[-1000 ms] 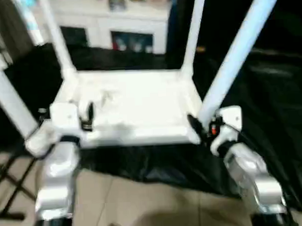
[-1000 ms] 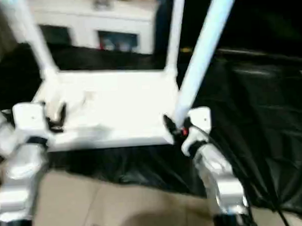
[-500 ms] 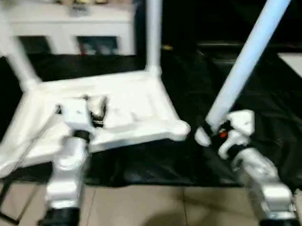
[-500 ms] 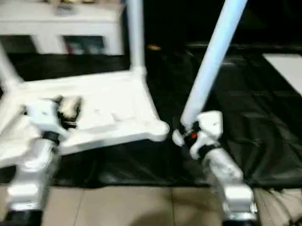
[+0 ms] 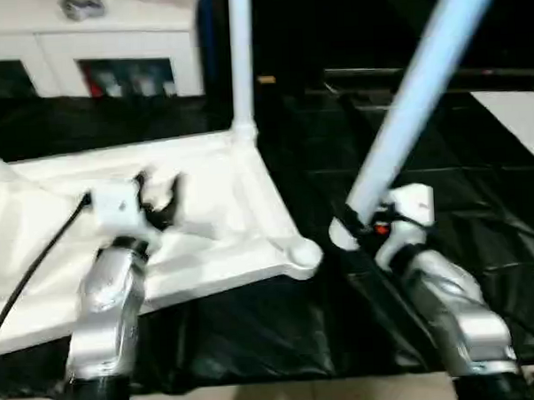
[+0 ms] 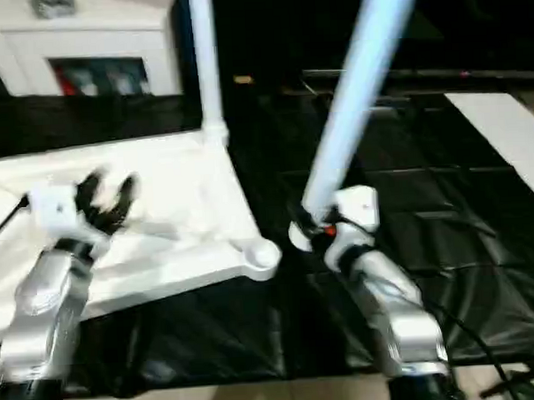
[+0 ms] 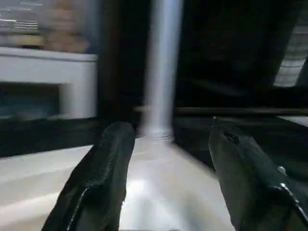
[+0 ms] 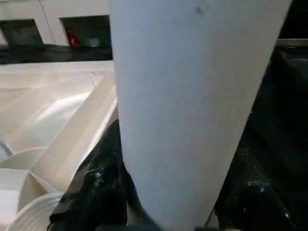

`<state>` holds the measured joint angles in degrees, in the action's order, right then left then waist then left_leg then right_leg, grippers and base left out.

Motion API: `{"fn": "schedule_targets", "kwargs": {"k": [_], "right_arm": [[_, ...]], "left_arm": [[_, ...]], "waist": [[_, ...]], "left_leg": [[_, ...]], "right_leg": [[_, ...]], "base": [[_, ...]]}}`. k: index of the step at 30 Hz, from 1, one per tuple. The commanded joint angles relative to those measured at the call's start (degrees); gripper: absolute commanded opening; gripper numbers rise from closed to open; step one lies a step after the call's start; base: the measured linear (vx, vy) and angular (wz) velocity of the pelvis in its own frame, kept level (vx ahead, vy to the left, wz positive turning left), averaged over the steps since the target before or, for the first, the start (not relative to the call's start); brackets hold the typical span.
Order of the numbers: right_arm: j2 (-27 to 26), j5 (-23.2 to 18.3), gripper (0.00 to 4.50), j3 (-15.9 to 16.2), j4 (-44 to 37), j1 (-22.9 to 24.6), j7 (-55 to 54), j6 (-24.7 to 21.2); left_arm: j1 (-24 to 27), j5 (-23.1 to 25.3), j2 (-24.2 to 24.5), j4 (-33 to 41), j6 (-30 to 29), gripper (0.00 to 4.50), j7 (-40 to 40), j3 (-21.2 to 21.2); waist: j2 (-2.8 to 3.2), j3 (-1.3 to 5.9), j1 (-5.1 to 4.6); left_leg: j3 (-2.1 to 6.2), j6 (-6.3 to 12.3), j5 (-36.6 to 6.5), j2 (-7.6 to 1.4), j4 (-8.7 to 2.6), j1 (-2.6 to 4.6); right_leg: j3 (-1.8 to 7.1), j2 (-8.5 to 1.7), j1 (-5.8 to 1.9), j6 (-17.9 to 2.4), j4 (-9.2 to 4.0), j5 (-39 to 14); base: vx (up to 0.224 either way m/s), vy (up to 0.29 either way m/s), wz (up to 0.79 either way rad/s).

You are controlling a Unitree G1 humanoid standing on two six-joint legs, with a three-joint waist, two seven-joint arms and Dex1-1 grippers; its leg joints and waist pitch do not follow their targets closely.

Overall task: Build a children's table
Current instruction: Insert table leg to table base

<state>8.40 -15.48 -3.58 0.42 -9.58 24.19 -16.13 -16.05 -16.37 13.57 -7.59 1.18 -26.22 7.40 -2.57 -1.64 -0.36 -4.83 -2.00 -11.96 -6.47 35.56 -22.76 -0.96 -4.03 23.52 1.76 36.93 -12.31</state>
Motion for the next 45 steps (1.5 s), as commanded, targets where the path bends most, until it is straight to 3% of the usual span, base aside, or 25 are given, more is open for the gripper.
{"fn": "schedule_targets", "kwargs": {"k": [1, 2, 4, 5, 6, 7, 10, 11, 12, 13, 14, 16, 19, 22, 26, 28, 29, 31, 33, 39, 45], "right_arm": [[0.1, -2.1, 1.89, 0.06, 0.32, -2.29, 1.45, -0.59], [0.27, -2.86, 1.89, -0.06, 0.85, -2.83, 1.95, -0.75], [0.46, -3.5, 1.89, -0.37, 1.76, -3.65, 2.49, -0.83], [0.7, -3.43, 1.89, -0.52, 2.46, -4.19, 2.6, -0.72], [0.77, -3.4, 1.89, -0.55, 2.66, -4.34, 2.63, -0.69], [1.34, -3.32, 1.89, -0.68, 3.77, -5.17, 3.43, -0.26], [1.83, -3.55, 1.89, -1.64, 5.12, -6.2, 4.1, 0.29], [1.96, -3.26, 1.89, -1.86, 5.52, -6.51, 4.05, 0.86], [2.17, -3.27, 1.89, -2.0, 5.76, -6.77, 4.49, 1.09], [2.71, -3.22, 1.89, -1.92, 5.81, -7.16, 4.82, 0.04], [3.02, -3.37, 1.89, -1.76, 5.75, -7.26, 5.08, -0.58], [4.0, -4.13, 1.89, -1.11, 5.15, -7.36, 6.25, -2.22], [4.7, -3.99, 1.89, -0.23, 4.94, -7.25, 7.6, -1.76], [5.52, -3.38, 1.89, 1.02, 4.82, -6.94, 9.26, -1.29], [5.91, -2.85, 1.89, 1.45, 4.83, -6.9, 9.4, -1.79], [6.16, -2.27, 1.89, 1.76, 5.24, -7.01, 9.37, -1.58], [6.09, -2.17, 1.89, 1.86, 5.88, -7.27, 9.41, -1.48], [5.89, -2.17, 1.89, 1.94, 6.56, -7.8, 9.44, -1.45], [5.81, -2.14, 1.89, 2.09, 6.89, -8.17, 9.52, -1.34], [5.49, -2.55, 1.89, 2.59, 7.65, -9.54, 10.14, -0.99], [5.3, -2.3, 1.89, 3.34, 10.23, -12.09, 11.74, -0.07]], "left_arm": [[-2.38, -1.77, 3.12, -4.0, -1.65, 2.84, -10.5, -1.23], [-3.49, -2.13, 4.49, -5.33, -2.8, 2.84, -15.77, -2.62], [-4.36, -1.54, 6.52, -6.86, -4.02, 2.84, -22.16, -5.36], [-4.81, -0.77, 7.64, -7.98, -4.61, 2.84, -24.93, -6.98], [-4.93, -0.56, 7.95, -8.3, -4.77, 2.84, -25.69, -7.42], [-5.86, -0.01, 9.24, -9.9, -6.98, 2.84, -30.26, -9.79], [-7.37, 1.02, 10.86, -12.15, -9.6, 2.84, -35.06, -13.76], [-7.83, 1.42, 11.17, -12.72, -10.32, 2.84, -35.5, -14.72], [-8.36, 2.09, 11.79, -13.37, -11.1, 2.84, -36.79, -16.36], [-9.1, 4.78, 12.69, -14.58, -10.79, 2.84, -38.81, -19.81], [-9.56, 5.71, 12.68, -15.46, -10.35, 2.84, -39.58, -20.66], [-11.28, 8.88, 11.78, -18.75, -8.16, 2.84, -39.65, -22.08], [-12.7, 10.49, 10.98, -21.61, -6.87, 2.84, -38.62, -22.34], [-14.14, 12.55, 11.2, -25.12, -4.83, 2.84, -37.54, -23.06], [-15.29, 11.69, 11.63, -26.56, -6.14, 2.5, -37.45, -22.96], [-15.7, 11.15, 11.65, -27.0, -6.82, 2.37, -37.88, -22.83], [-15.87, 11.8, 12.4, -26.76, -7.49, 2.37, -39.29, -23.81], [-15.74, 12.25, 12.98, -26.11, -9.09, 2.11, -41.27, -24.2], [-15.49, 12.53, 13.31, -25.48, -10.02, 2.05, -41.98, -24.36], [-15.02, 13.06, 13.67, -25.04, -11.97, 1.59, -42.02, -24.25], [-15.5, 12.49, 12.52, -25.19, -10.0, 1.13, -40.24, -23.83]], "waist": [[1.3, 3.12, 0.75], [1.47, 2.43, 0.41], [2.11, 1.46, 0.77], [1.66, 1.26, 0.77], [1.64, 1.29, 1.07], [2.1, 1.13, 1.16], [2.32, 1.37, 1.67], [2.75, 1.41, 1.85], [2.54, 1.42, 1.94], [2.83, 1.44, 2.05], [2.63, 1.46, 2.01], [2.99, 1.56, 2.18], [3.17, 1.9, 2.2], [3.36, 2.15, 2.25], [3.03, 2.29, 2.35], [2.92, 2.24, 2.44], [2.51, 2.24, 2.4], [2.71, 2.01, 2.42], [2.56, 1.95, 2.31], [2.72, 1.98, 2.34], [2.69, 1.97, 2.51]], "left_leg": [[0.15, 2.79, 0.58, -3.59, -3.89, 1.18], [-0.11, 1.44, -6.8, -4.44, -4.95, 1.56], [-0.9, -2.67, -21.14, -5.32, -5.85, 2.52], [-1.34, -3.27, -23.62, -5.36, -5.88, 2.9], [-1.75, -4.01, -25.49, -5.43, -5.74, 3.42], [-2.03, -4.63, -25.64, -5.53, -5.93, 3.24], [-2.39, -4.69, -22.88, -5.64, -6.14, 2.71], [-2.46, -4.8, -22.29, -5.66, -6.11, 2.76], [-2.56, -4.7, -21.6, -5.66, -6.12, 2.71], [-2.54, -4.56, -21.13, -5.63, -6.15, 2.69], [-2.66, -4.21, -20.03, -5.64, -6.09, 2.52], [-2.93, -3.62, -17.83, -5.63, -5.85, 2.56], [-3.05, -2.77, -14.27, -5.63, -5.63, 2.01], [-3.21, -2.15, -11.9, -5.82, -5.43, 1.94], [-3.76, -1.27, -9.21, -5.8, -5.07, 2.04], [-3.98, -1.08, -9.22, -5.82, -5.03, 2.08], [-4.08, -0.92, -9.22, -5.88, -5.06, 2.05], [-4.11, -1.33, -10.63, -6.0, -5.27, 2.07], [-4.13, -1.78, -11.64, -6.11, -5.38, 2.16], [-4.27, -1.58, -10.77, -6.11, -5.27, 2.23], [-4.36, -1.42, -10.6, -6.13, -5.26, 2.25]], "right_leg": [[0.94, -3.1, -4.38, -9.97, -3.34, 16.21], [0.91, -2.84, -3.92, -12.58, -3.89, 5.16], [1.47, -3.15, -2.88, -12.95, -5.32, -13.54], [1.64, -3.14, -2.31, -12.38, -5.94, -17.15], [1.98, -3.45, -1.84, -11.69, -6.28, -21.29], [2.12, -3.53, -1.87, -11.18, -6.6, -22.4], [2.29, -3.73, -2.31, -10.24, -6.44, -22.23], [2.32, -3.75, -2.22, -10.33, -6.37, -21.73], [2.25, -3.68, -2.29, -10.66, -6.35, -20.77], [2.28, -3.68, -2.34, -10.68, -6.34, -20.45], [2.33, -3.68, -2.45, -10.93, -6.32, -19.38], [2.39, -3.63, -2.62, -11.79, -6.29, -17.11], [2.21, -3.71, -3.22, -13.1, -5.82, -12.64], [2.09, -3.57, -3.44, -14.43, -5.41, -8.24], [2.01, -3.36, -3.51, -16.05, -5.04, -3.74], [2.05, -3.37, -3.45, -16.18, -5.12, -4.72], [2.09, -3.36, -3.45, -16.07, -5.22, -5.12], [2.1, -3.38, -3.25, -15.29, -5.35, -8.81], [2.13, -3.42, -3.1, -14.89, -5.51, -10.46], [2.2, -3.4, -2.91, -15.01, -5.46, -9.35], [2.21, -3.4, -2.9, -15.36, -5.5, -8.87]], "base": [[0.0, 0.0, 0.0], [0.0, 0.0, 0.0], [-0.078, 0.004, -0.02], [-0.077, 0.01, 0.01], [-0.072, 0.006, 0.1], [-0.064, 0.006, 0.05], [-0.039, 0.004, 0.01], [0.0, 0.0, 0.0], [0.0, 0.0, 0.0], [0.0, 0.0, 0.0], [0.0, 0.0, 0.0], [0.0, 0.0, 0.0], [0.0, 0.0, 0.0], [0.0, 0.0, 0.0], [0.0, 0.0, 0.0], [0.0, 0.0, 0.0], [0.0, 0.0, 0.0], [0.0, 0.0, 0.0], [0.0, 0.0, 0.0], [0.0, 0.0, 0.0], [0.0, 0.0, 0.0]]}}
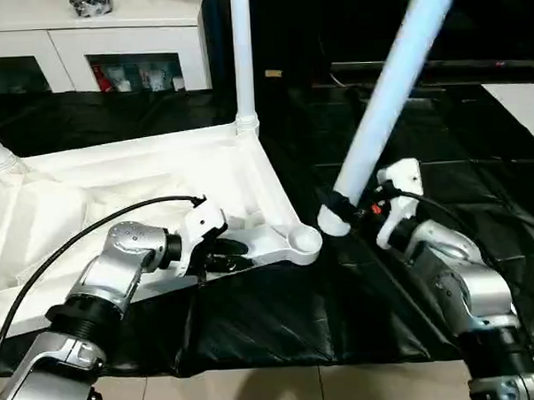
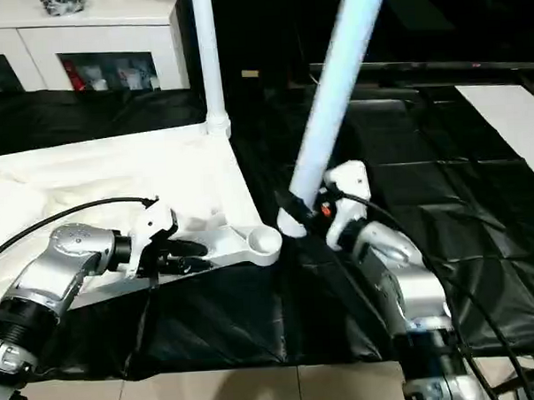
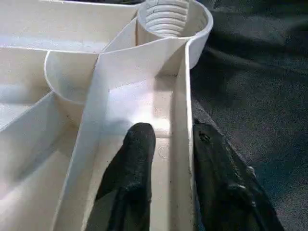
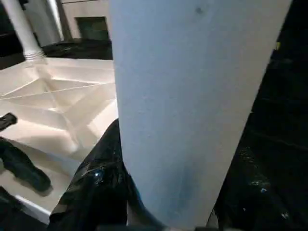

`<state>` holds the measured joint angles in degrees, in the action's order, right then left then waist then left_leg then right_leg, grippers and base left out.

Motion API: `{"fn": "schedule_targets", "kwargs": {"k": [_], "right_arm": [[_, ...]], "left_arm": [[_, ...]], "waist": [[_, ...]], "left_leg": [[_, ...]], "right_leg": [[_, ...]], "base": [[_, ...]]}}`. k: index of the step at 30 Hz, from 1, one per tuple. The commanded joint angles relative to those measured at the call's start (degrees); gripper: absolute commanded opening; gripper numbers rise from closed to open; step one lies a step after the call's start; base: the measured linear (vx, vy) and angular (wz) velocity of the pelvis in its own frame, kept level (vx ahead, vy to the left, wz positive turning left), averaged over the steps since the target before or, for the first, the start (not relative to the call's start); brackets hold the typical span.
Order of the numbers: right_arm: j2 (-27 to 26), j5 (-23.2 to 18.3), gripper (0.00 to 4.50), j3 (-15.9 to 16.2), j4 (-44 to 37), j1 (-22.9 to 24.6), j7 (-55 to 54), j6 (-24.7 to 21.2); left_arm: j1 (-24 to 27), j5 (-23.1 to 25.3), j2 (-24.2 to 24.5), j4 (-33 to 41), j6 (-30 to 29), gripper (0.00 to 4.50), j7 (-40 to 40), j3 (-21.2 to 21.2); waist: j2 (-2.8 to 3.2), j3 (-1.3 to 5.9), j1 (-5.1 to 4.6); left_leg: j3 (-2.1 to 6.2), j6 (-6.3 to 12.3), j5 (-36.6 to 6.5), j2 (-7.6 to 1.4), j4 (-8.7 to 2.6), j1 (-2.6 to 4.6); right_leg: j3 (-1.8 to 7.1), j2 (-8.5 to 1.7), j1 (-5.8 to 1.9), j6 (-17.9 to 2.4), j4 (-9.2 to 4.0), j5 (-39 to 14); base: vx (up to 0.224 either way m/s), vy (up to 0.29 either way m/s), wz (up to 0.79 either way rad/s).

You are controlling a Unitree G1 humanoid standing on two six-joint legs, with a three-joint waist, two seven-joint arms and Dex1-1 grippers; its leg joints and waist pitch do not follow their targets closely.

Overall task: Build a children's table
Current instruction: Insert table leg to table base

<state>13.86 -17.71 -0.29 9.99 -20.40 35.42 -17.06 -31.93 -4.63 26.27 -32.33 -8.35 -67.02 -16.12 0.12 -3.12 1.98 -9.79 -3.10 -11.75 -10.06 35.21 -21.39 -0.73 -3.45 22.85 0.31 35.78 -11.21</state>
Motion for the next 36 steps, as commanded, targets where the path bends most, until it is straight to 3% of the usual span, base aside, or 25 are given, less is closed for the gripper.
{"fn": "schedule_targets", "kwargs": {"k": [1, 6, 13, 19, 21, 22, 24, 25, 30, 31, 36], "right_arm": [[-0.34, -0.21, 1.89, 0.17, 1.39, -1.99, 0.86, 0.76], [-0.8, -0.14, 1.89, 2.51, 4.03, -4.12, 4.26, -0.34], [-0.19, 1.34, 1.89, 6.27, 6.47, -4.71, 8.34, -0.94], [-0.21, 2.58, 1.89, 7.28, 8.58, -4.94, 9.15, 0.1], [-0.39, 2.64, 1.89, 7.41, 9.46, -5.07, 9.56, 0.09], [-0.34, 2.86, 1.89, 7.78, 10.09, -5.25, 9.83, 0.41], [-0.34, 2.92, 1.89, 7.87, 10.36, -5.34, 9.9, 0.54], [-0.37, 2.93, 1.89, 7.95, 10.84, -5.53, 10.1, 0.7], [-0.72, 2.91, 1.89, 7.93, 12.64, -6.05, 10.73, 1.37], [-0.98, 2.71, 1.89, 7.5, 13.19, -6.01, 10.72, 1.84], [-1.65, 0.84, 1.89, 4.51, 13.9, -4.4, 10.35, 4.16]], "left_arm": [[0.54, 0.84, -0.32, 0.09, -0.47, 1.07, 0.4, -0.26], [1.0, 1.54, -0.08, 1.44, -1.18, 0.75, -1.1, -1.23], [1.37, 2.39, 0.44, 1.77, -1.19, 0.34, -2.27, -3.07], [0.87, 2.21, 0.74, 1.66, -1.79, 0.0, -3.2, -2.89], [0.86, 2.08, 0.78, 1.86, -2.07, 0.0, -3.8, -2.83], [0.92, 2.09, 0.82, 1.91, -1.96, 0.0, -4.08, -2.66], [1.0, 1.88, 0.85, 2.03, -1.98, 0.0, -4.36, -2.56], [1.11, 1.51, 0.86, 2.22, -1.63, 0.0, -4.65, -2.35], [1.42, 0.29, 0.99, 3.49, -2.17, 0.0, -5.4, -1.82], [1.38, 0.45, 1.05, 3.49, -2.08, 0.0, -5.07, -1.79], [1.33, 0.36, 0.85, 3.38, -2.52, 0.0, -4.32, -1.33]], "waist": [[-0.13, 3.43, 0.15], [-0.1, 3.43, 0.07], [-0.04, 3.58, 0.07], [-0.08, 3.49, 0.05], [-0.18, 3.45, 0.05], [-0.72, 3.39, 0.04], [-0.36, 3.38, 0.12], [-0.67, 3.37, 0.08], [-0.55, 3.38, 0.11], [-0.84, 3.41, 0.07], [-0.77, 3.37, 0.14]], "left_leg": [[0.59, -0.31, -10.92, -2.53, -4.95, 0.86], [0.62, -0.36, -11.33, -2.62, -4.96, 0.87], [0.55, 0.17, -9.21, -2.65, -4.92, 0.76], [0.48, 0.04, -9.96, -2.66, -4.96, 0.88], [0.43, -0.03, -10.46, -2.63, -4.95, 0.9], [0.42, 0.03, -10.55, -2.66, -5.02, 0.87], [0.48, -0.08, -10.67, -2.71, -5.09, 0.96], [0.48, -0.05, -10.7, -2.72, -5.13, 0.93], [0.48, 0.11, -10.23, -2.75, -5.12, 0.89], [0.48, 0.22, -10.09, -2.73, -5.12, 0.79], [0.45, 0.3, -10.24, -2.77, -5.14, 0.9]], "right_leg": [[1.97, -4.05, -2.21, -13.85, -4.34, -10.59], [2.0, -4.11, -2.19, -14.03, -4.36, -10.87], [1.9, -4.01, -2.43, -14.81, -3.99, -6.88], [1.93, -4.05, -2.32, -14.8, -4.14, -8.12], [1.98, -4.11, -2.28, -14.71, -4.28, -9.26], [1.99, -4.1, -2.31, -14.32, -4.46, -10.38], [1.98, -4.13, -2.16, -14.05, -4.46, -11.01], [1.96, -4.12, -2.2, -13.97, -4.49, -11.19], [1.96, -4.17, -2.17, -14.24, -4.39, -10.55], [1.95, -4.19, -2.27, -14.2, -4.38, -10.43], [1.99, -4.24, -2.12, -14.14, -4.47, -11.16]], "base": [[0.0, 0.0, 0.0], [0.0, 0.0, 0.0], [0.0, 0.0, 0.0], [0.0, 0.0, 0.0], [0.0, 0.0, 0.0], [0.0, 0.0, 0.0], [0.0, 0.0, 0.0], [0.0, 0.0, 0.0], [0.0, 0.0, 0.0], [0.0, 0.0, 0.0], [0.0, 0.0, 0.0]]}}
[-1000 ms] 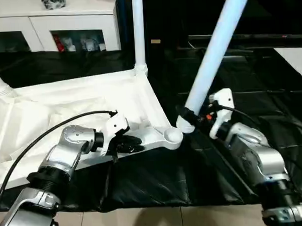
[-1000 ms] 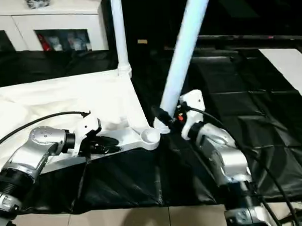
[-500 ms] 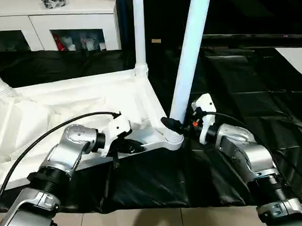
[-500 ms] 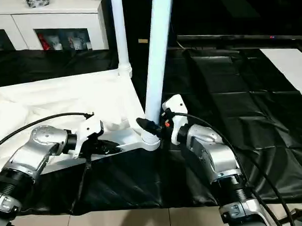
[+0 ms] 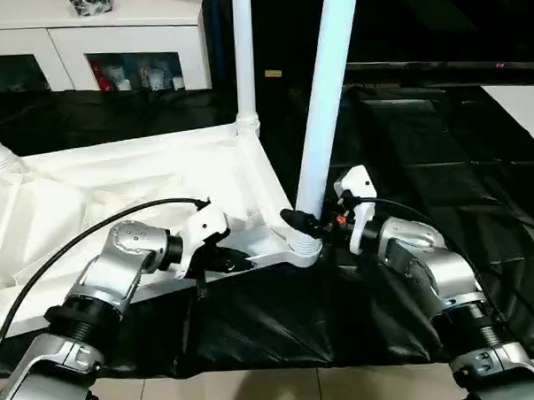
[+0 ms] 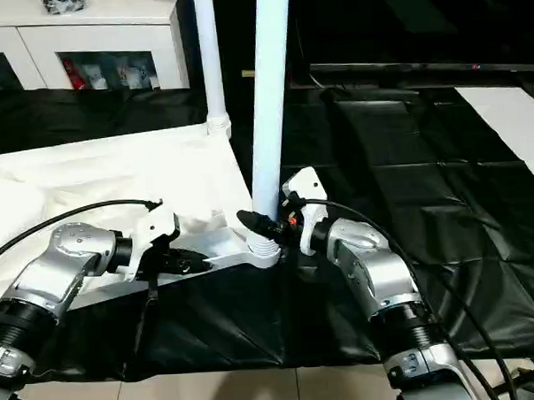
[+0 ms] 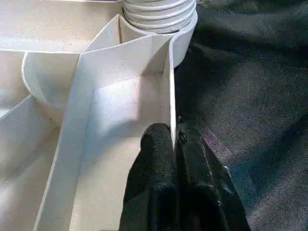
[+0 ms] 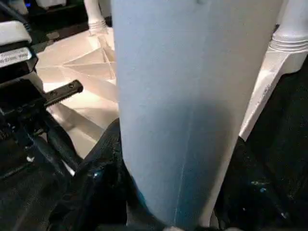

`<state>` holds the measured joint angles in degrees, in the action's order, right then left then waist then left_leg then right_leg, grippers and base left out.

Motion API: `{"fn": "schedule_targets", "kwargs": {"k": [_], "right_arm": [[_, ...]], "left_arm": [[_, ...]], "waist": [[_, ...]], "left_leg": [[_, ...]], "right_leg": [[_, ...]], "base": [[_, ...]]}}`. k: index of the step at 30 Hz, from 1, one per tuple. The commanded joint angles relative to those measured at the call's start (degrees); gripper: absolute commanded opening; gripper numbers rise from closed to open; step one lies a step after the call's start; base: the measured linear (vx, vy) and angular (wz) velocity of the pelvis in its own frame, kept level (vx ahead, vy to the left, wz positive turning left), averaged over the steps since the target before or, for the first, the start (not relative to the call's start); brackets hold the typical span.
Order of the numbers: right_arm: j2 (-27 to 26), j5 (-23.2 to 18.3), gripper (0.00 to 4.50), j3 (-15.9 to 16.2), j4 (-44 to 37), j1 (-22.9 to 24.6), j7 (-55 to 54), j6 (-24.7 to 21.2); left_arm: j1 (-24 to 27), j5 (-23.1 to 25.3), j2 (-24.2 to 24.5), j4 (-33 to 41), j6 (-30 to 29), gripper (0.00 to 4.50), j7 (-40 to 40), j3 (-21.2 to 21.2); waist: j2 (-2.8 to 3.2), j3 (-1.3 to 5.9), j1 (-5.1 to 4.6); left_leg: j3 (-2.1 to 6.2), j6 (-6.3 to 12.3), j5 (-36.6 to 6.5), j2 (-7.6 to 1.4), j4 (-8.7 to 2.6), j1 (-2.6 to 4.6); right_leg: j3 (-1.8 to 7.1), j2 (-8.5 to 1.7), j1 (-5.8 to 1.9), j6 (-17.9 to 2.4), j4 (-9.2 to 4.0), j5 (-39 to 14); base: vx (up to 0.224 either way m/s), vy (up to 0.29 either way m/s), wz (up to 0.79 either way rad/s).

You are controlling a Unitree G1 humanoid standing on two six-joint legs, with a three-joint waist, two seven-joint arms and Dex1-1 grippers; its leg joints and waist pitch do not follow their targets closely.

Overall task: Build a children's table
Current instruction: Insert table leg to table base

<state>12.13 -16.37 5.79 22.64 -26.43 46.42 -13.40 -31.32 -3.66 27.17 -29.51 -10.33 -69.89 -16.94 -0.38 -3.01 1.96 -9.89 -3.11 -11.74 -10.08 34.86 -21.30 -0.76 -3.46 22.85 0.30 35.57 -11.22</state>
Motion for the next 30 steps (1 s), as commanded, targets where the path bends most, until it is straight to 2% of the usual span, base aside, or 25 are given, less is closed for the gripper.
{"fn": "schedule_targets", "kwargs": {"k": [1, 5, 9, 12, 16, 18, 20, 25, 30], "right_arm": [[-0.16, -1.54, 1.89, -3.17, 1.25, 2.78, -0.93, 1.88], [-0.59, -2.91, 1.89, -5.09, 1.02, 5.14, -0.77, 4.24], [-0.74, -2.35, 1.89, -4.87, 1.22, 6.83, -0.46, 7.31], [-1.04, -0.61, 1.89, -3.63, 0.84, 8.95, -0.57, 10.76], [-0.99, 1.46, 1.89, -1.81, -0.37, 9.49, -1.22, 12.24], [-0.64, 3.12, 1.89, 0.51, -1.27, 8.74, -0.89, 11.48], [-0.36, 4.2, 1.89, 2.15, -0.48, 7.23, -0.33, 10.84], [-0.39, 4.48, 1.89, 3.49, 2.93, 4.25, 1.45, 8.98], [-0.75, 5.1, 1.89, 3.34, 7.48, 1.52, 3.08, 11.03]], "left_arm": [[0.74, -0.5, -0.18, 0.54, -0.63, 0.0, -1.16, -0.48], [0.57, -0.15, -0.44, -0.03, -0.25, 0.0, -0.42, -0.23], [0.39, 0.17, -0.54, -0.32, -0.02, 0.0, 0.23, -0.03], [0.12, 0.43, -0.65, -0.72, 0.24, 0.0, 0.91, 0.19], [0.03, 0.57, -0.58, -0.91, 0.43, 0.0, 0.9, 0.17], [-0.05, 0.71, -0.49, -0.95, 0.56, 0.0, 0.69, 0.06], [-0.2, 0.83, -0.43, -1.04, 0.77, 0.0, 0.34, -0.12], [-0.33, 0.75, -0.19, -0.89, 0.68, 0.0, -0.35, -0.17], [-0.26, 0.64, 0.14, -0.6, 0.84, 0.0, -1.3, -0.26]], "waist": [[-0.27, 3.26, 0.23], [-0.33, 3.4, 0.34], [-0.3, 3.42, 0.57], [-0.33, 3.42, 0.64], [-0.28, 3.22, 0.68], [-0.1, 3.22, 0.67], [-0.26, 3.17, 0.49], [-0.27, 3.11, 0.3], [-0.3, 3.16, 0.0]], "left_leg": [[0.52, 0.32, -10.62, -2.77, -4.8, 0.8], [0.5, 1.07, -9.04, -2.76, -4.81, 0.76], [0.37, 1.55, -8.51, -2.79, -4.75, 0.82], [0.38, 1.65, -8.4, -2.78, -4.8, 0.79], [0.46, 1.13, -9.83, -2.76, -5.04, 0.83], [0.53, 0.82, -10.4, -2.77, -5.11, 0.85], [0.56, 0.68, -10.74, -2.73, -5.15, 0.87], [0.62, 0.56, -11.87, -2.75, -5.18, 0.85], [0.7, 0.26, -12.54, -2.78, -5.23, 0.75]], "right_leg": [[2.07, -4.29, -2.14, -14.02, -4.34, -11.37], [1.93, -4.18, -2.26, -14.37, -4.17, -9.14], [1.95, -4.27, -2.23, -14.54, -4.23, -8.67], [1.88, -4.21, -2.28, -14.52, -4.18, -8.54], [1.92, -4.13, -2.15, -13.63, -4.47, -11.27], [1.93, -4.17, -2.14, -13.38, -4.52, -12.21], [1.91, -4.09, -2.13, -13.38, -4.54, -12.45], [2.01, -4.23, -2.06, -13.39, -4.7, -14.22], [1.95, -4.3, -2.09, -13.68, -4.69, -14.43]], "base": [[0.0, 0.0, 0.0], [0.0, 0.0, 0.0], [0.0, 0.0, 0.0], [0.0, 0.0, 0.0], [0.0, 0.0, 0.0], [0.0, 0.0, 0.0], [0.0, 0.0, 0.0], [0.0, 0.0, 0.0], [0.0, 0.0, 0.0]]}}
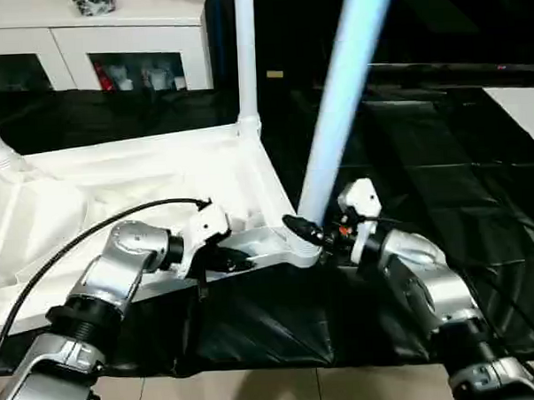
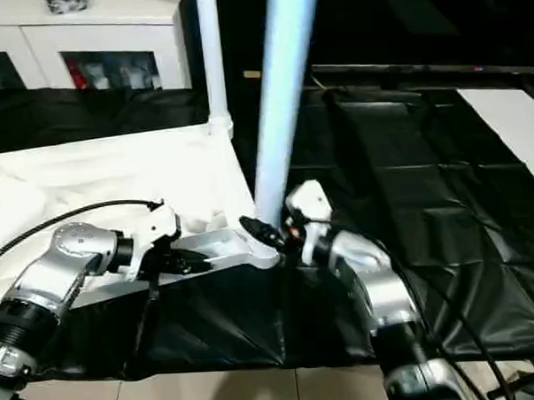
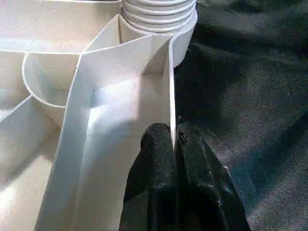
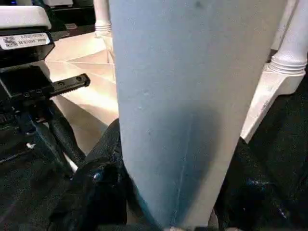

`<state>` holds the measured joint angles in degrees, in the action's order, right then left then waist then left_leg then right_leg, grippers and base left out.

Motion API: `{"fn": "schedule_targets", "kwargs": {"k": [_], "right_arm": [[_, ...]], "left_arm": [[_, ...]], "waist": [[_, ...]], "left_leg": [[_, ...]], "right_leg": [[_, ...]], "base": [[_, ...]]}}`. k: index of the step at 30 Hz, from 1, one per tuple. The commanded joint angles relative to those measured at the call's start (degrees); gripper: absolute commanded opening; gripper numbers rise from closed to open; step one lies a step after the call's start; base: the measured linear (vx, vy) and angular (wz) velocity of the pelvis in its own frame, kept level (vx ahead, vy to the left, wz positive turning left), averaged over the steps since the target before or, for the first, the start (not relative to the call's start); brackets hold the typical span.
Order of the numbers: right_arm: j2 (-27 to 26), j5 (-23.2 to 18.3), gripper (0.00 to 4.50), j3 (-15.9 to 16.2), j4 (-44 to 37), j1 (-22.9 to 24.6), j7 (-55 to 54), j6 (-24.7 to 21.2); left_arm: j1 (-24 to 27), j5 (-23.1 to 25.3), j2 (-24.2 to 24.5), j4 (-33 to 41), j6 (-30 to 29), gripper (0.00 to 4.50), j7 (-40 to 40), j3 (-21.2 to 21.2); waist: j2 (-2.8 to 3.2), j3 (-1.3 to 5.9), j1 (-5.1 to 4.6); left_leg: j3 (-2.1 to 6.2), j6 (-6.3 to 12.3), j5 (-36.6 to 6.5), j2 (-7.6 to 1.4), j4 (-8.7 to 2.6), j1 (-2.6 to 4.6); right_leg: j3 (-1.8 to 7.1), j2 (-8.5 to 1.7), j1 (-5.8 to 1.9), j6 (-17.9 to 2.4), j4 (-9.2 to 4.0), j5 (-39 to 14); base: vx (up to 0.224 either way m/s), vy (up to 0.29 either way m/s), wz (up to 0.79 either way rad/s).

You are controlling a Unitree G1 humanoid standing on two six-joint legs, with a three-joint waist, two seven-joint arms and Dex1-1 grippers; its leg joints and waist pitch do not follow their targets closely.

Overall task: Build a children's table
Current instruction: Insert table leg to table base

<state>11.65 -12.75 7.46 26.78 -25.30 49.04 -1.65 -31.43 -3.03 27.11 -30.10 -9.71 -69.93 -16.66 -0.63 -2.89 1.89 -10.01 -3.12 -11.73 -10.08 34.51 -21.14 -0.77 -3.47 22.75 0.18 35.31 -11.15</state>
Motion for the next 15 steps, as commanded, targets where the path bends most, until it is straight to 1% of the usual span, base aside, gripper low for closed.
{"fn": "schedule_targets", "kwargs": {"k": [1, 2, 4, 5, 6, 7, 8, 10, 13, 14, 15], "right_arm": [[-0.4, 0.64, 1.89, 1.2, 4.9, -0.35, 2.39, -0.63], [-0.36, -0.08, 1.89, 1.06, 5.08, -0.4, 3.58, -1.19], [-0.07, -1.08, 1.89, 1.24, 4.62, -0.11, 5.98, -1.65], [0.07, -1.26, 1.89, 1.42, 4.41, 0.02, 6.63, -1.73], [0.45, -1.42, 1.89, 1.95, 4.14, 0.24, 7.95, -1.79], [0.9, -1.62, 1.89, 2.53, 3.51, 0.63, 9.24, -2.04], [1.69, -1.39, 1.89, 3.72, 2.93, 1.26, 11.64, -1.67], [2.08, -1.13, 1.89, 4.34, 2.69, 1.66, 12.91, -1.34], [2.94, -0.46, 1.89, 5.99, 2.16, 2.66, 15.79, -0.43], [3.21, -0.31, 1.89, 6.45, 1.91, 2.94, 16.6, -0.21], [3.33, -0.25, 1.89, 6.66, 1.8, 3.05, 17.02, -0.1]], "left_arm": [[-0.27, -0.27, 0.36, 0.23, 0.31, 0.0, -2.07, -0.59], [-0.41, -0.5, 0.44, 0.26, 0.61, 0.0, -2.82, -0.67], [-0.7, -0.73, 0.6, 0.2, 0.97, 0.0, -3.76, -0.75], [-0.78, -0.79, 0.66, 0.16, 1.1, 0.0, -4.06, -0.77], [-1.07, -0.93, 0.77, -0.12, 1.61, 0.0, -4.98, -0.86], [-1.24, -1.19, 0.97, -0.07, 1.79, 0.0, -5.92, -0.9], [-1.95, -1.24, 1.36, -0.76, 2.48, 0.0, -7.53, -1.12], [-2.28, -1.21, 1.66, -1.04, 2.93, 0.0, -8.46, -1.29], [-3.41, -1.14, 2.41, -2.24, 3.81, 0.0, -10.61, -1.53], [-3.74, -1.15, 2.61, -2.51, 3.87, 0.0, -11.16, -1.57], [-3.89, -1.15, 2.7, -2.61, 3.88, 0.0, -11.43, -1.58]], "waist": [[-0.37, 3.03, 0.13], [-0.44, 3.01, 0.11], [-0.33, 3.08, 0.15], [-0.39, 3.18, 0.21], [-0.68, 3.22, 0.21], [-0.64, 3.32, 0.36], [-0.6, 3.32, 0.37], [-0.54, 3.36, 0.52], [-0.5, 3.36, 0.8], [-0.33, 3.35, 0.84], [-0.43, 3.36, 0.97]], "left_leg": [[0.75, 0.44, -12.58, -2.86, -4.81, 0.68], [0.79, 0.49, -12.57, -2.85, -4.84, 0.64], [0.8, 0.56, -12.4, -2.91, -4.87, 0.69], [0.75, 0.75, -11.57, -2.95, -4.86, 0.75], [0.72, 0.98, -11.28, -2.92, -4.85, 0.71], [0.77, 1.3, -10.4, -2.95, -4.84, 0.66], [0.74, 1.41, -10.12, -2.97, -4.82, 0.7], [0.65, 1.93, -9.53, -3.01, -4.77, 0.81], [0.56, 1.85, -10.6, -2.99, -4.81, 1.08], [0.58, 1.71, -10.85, -3.04, -4.84, 1.06], [0.58, 1.47, -11.11, -3.1, -4.92, 1.12]], "right_leg": [[2.03, -4.36, -1.87, -13.53, -4.49, -14.56], [2.02, -4.36, -1.93, -13.59, -4.45, -14.65], [1.99, -4.31, -1.95, -13.62, -4.42, -14.18], [1.95, -4.19, -1.97, -13.97, -4.22, -11.87], [1.89, -4.15, -2.02, -14.11, -4.19, -11.18], [1.85, -4.22, -2.19, -14.38, -3.97, -9.58], [1.83, -4.2, -2.12, -14.6, -3.9, -8.89], [1.79, -4.13, -2.14, -15.21, -3.78, -6.65], [1.74, -4.11, -2.04, -15.59, -3.89, -7.03], [1.79, -4.18, -2.07, -15.66, -3.85, -7.07], [1.76, -4.16, -2.07, -15.61, -3.87, -7.26]], "base": [[0.0, 0.0, 0.0], [0.0, 0.0, 0.0], [0.0, 0.0, 0.0], [0.0, 0.0, 0.0], [0.0, 0.0, 0.0], [0.0, 0.0, 0.0], [0.0, 0.0, 0.0], [0.0, 0.0, 0.0], [0.0, 0.0, 0.0], [0.0, 0.0, 0.0], [0.0, 0.0, 0.0]]}}
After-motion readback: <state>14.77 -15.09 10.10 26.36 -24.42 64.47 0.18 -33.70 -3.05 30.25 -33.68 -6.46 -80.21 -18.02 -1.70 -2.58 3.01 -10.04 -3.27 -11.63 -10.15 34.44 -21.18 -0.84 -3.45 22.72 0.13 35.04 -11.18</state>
